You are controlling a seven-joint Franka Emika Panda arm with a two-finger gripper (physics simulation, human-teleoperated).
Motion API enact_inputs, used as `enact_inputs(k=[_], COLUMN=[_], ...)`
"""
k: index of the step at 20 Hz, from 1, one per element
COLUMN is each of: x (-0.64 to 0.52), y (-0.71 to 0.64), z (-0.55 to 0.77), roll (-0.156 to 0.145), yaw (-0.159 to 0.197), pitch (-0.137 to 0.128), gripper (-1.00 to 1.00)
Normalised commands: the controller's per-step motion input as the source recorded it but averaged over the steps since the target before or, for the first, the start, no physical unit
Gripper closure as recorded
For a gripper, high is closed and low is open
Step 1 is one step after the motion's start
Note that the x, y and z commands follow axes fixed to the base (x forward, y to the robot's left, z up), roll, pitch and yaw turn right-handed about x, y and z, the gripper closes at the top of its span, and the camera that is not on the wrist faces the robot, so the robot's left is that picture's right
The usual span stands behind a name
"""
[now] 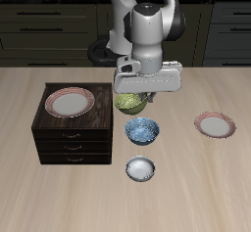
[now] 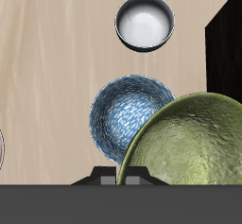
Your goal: Stack the green bowl on the blue bowl
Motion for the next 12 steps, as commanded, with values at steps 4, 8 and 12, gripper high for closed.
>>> enact_inputs(k=[4,8,12], x=[0.21,0.27,0.22], y=[0.09,-0.04,-0.11], z=[-0.22,-0.19,-0.29], roll=[0.008,-0.025,-0.02], yaw=[0.001,-0.006,-0.021], pitch=[0.025,0.031,0.062], gripper=[1.0,1.0,1.0])
